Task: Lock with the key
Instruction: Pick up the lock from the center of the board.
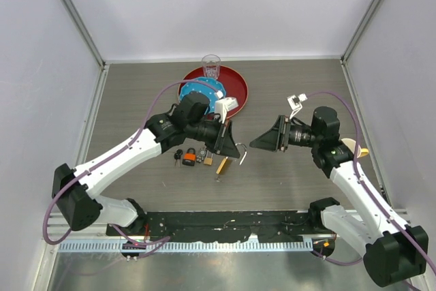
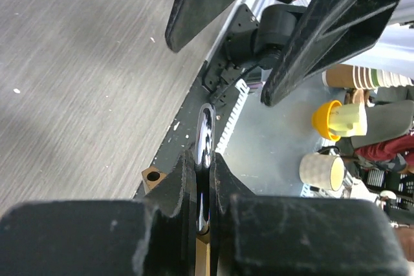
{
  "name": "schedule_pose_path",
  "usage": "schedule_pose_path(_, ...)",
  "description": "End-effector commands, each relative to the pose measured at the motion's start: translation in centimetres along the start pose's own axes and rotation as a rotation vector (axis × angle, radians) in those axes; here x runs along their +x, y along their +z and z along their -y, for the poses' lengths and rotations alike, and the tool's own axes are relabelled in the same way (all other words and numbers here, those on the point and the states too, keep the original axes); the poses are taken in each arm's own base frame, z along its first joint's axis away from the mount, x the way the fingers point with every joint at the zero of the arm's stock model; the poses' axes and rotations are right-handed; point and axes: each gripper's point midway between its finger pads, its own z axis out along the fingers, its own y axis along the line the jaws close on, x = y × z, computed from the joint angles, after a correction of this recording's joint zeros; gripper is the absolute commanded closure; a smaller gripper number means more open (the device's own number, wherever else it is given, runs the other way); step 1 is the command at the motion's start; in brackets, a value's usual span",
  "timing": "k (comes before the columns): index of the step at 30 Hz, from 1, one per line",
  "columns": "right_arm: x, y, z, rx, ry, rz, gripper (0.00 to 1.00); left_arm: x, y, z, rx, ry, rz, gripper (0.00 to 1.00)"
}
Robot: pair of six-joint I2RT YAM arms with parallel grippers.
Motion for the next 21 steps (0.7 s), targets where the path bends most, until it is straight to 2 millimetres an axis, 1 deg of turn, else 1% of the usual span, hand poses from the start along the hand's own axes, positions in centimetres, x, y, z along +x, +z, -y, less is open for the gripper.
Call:
schedule_pose_path(1, 0.0, 0.6, -4.7, -0.153, -0.164, -0.055, 0.29, -0.6, -2.1, 4.0, 0.152, 0.064, 0.022, 1.00)
schedule_pose_path(3, 0.5, 1.1, -5.5, -0.174, -0.195, -0.079, 0.30, -0.5, -2.1, 4.3, 0.164, 0.066, 0.016, 1.00)
schedule_pose_path(4, 1.2, 1.5, -5.8, -0.183, -0.198, -0.104, 0.31, -0.5, -2.1, 4.3, 0.170, 0.066, 0.013, 1.00)
schedule_pose_path(7, 1.7, 2.1, -6.0, -0.188, -0.204, -0.123, 0.38, -0.4, -2.2, 4.5, 0.178, 0.069, 0.006, 1.00)
schedule_pose_path(8, 1.8, 2.3, -6.0, -0.192, -0.200, -0.128, 0.43, -0.4, -2.3, 4.6, 0.182, 0.070, 0.005, 1.00)
schedule_pose_path(9, 1.8, 2.3, -5.9, -0.193, -0.197, -0.129, 0.45, -0.4, -2.3, 4.7, 0.186, 0.070, 0.001, 1.00)
schedule_pose_path(10, 1.8, 2.4, -6.1, -0.198, -0.198, -0.128, 0.52, -0.3, -2.3, 4.7, 0.189, 0.070, 0.000, 1.00)
schedule_pose_path(12, 1.8, 2.4, -6.1, -0.204, -0.196, -0.124, 0.56, -0.3, -2.4, 4.9, 0.197, 0.071, -0.004, 1.00)
schedule_pose_path(13, 1.6, 2.4, -6.4, -0.216, -0.196, -0.114, 0.60, -0.2, -2.4, 4.9, 0.199, 0.071, -0.004, 1.00)
schedule_pose_path(14, 1.7, 2.4, -6.4, -0.220, -0.189, -0.115, 0.62, -0.1, -2.4, 5.0, 0.204, 0.070, -0.007, 1.00)
schedule_pose_path(16, 1.5, 2.5, -6.8, -0.241, -0.186, -0.110, 0.65, 0.0, -2.3, 5.0, 0.206, 0.066, -0.010, 1.00)
schedule_pose_path(17, 1.8, 2.6, -6.8, -0.250, -0.183, -0.117, 0.66, -0.1, -2.3, 5.0, 0.210, 0.068, -0.006, 1.00)
schedule_pose_path(21, 2.3, 2.9, -6.9, -0.262, -0.181, -0.135, 0.68, -0.3, -2.4, 5.4, 0.224, 0.074, 0.007, 1.00)
